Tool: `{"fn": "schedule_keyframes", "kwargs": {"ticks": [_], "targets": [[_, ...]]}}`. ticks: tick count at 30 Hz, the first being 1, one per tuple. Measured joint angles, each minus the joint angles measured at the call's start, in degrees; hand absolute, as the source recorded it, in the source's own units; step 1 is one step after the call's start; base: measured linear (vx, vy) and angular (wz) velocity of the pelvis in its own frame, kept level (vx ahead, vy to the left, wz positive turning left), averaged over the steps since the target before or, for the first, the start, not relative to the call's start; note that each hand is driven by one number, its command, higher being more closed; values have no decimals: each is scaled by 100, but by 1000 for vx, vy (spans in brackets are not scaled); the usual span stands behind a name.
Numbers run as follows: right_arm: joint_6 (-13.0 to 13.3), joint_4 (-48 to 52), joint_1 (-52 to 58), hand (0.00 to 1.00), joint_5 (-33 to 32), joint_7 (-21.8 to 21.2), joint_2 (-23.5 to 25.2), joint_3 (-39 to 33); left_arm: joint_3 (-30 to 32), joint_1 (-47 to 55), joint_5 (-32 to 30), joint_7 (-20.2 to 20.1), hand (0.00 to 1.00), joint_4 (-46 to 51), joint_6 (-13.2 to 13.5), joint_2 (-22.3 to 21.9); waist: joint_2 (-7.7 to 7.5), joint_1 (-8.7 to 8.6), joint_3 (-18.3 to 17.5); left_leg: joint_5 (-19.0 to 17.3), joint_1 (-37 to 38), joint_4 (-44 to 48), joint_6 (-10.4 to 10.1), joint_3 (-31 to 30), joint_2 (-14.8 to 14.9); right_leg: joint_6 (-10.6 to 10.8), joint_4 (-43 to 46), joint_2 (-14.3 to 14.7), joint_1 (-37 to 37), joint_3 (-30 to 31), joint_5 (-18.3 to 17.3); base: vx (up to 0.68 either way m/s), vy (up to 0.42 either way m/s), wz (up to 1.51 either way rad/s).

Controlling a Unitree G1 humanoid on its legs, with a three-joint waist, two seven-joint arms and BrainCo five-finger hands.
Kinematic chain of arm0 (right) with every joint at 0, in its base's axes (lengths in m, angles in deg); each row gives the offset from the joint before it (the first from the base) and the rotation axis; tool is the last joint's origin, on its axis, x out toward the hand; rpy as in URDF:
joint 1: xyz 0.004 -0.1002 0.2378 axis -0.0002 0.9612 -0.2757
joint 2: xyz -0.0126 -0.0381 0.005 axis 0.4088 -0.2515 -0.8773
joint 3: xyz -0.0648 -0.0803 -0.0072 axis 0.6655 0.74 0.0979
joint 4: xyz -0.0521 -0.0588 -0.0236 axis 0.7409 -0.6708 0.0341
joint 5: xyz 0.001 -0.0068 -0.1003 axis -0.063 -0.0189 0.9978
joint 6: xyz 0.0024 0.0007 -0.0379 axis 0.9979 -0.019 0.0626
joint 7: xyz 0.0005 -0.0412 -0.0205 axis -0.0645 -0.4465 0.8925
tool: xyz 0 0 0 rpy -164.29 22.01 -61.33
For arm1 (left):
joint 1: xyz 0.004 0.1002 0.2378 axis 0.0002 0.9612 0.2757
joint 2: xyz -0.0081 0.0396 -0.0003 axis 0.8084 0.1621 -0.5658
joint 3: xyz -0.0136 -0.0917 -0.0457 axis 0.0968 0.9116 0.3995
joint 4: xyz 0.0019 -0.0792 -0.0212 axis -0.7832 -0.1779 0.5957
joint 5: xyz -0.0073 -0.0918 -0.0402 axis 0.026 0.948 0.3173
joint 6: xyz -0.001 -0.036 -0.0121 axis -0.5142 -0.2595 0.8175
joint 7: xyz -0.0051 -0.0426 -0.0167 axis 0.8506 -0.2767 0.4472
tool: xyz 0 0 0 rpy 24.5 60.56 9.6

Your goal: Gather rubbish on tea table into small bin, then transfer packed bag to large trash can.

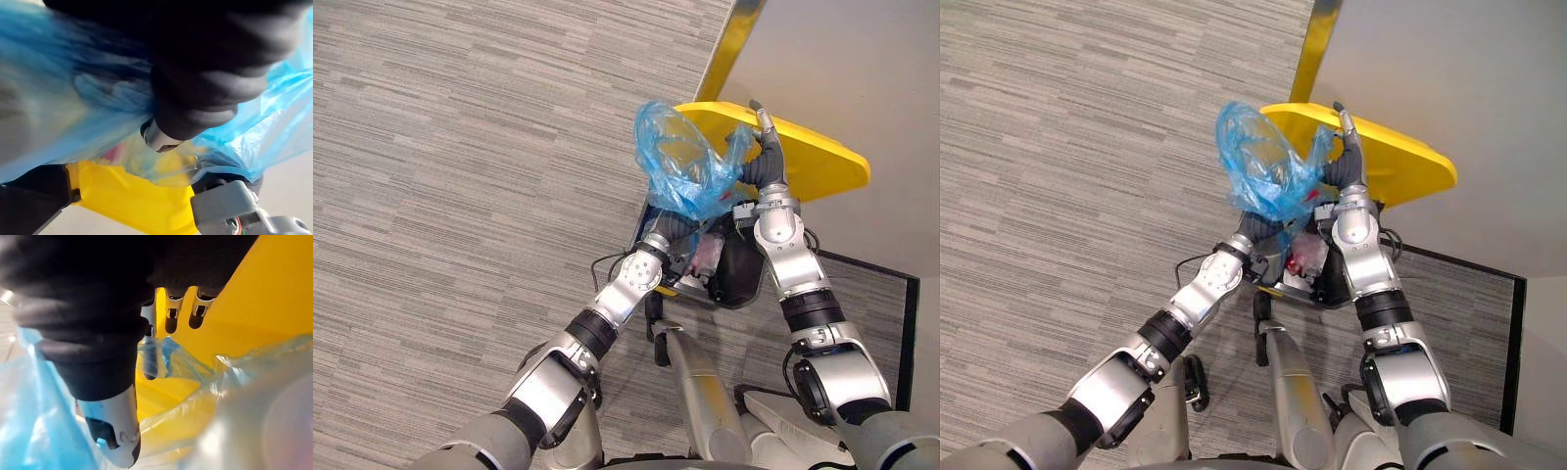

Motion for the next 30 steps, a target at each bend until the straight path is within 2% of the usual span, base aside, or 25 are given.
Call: {"fn": "schedule_keyframes", "kwargs": {"ticks": [10,19,30], "targets": [[71,232,496,0,855,75,-20,5,59,-23,-58,31,100,-53,1,10,-1,58,1,-9,54,-10,16,112,-5,4,9,2,2,93,-1,6,-1,-3],[232,417,900,0,1067,129,-10,16,135,-28,-174,13,100,-178,0,73,-6,77,3,-17,157,-3,29,248,9,21,8,21,8,173,12,5,-9,-5],[214,788,1342,0,1541,298,-87,-134,278,-17,-389,-6,100,-428,0,189,-55,73,77,-85,193,43,29,287,73,35,4,87,20,210,26,13,-13,-3]]}}
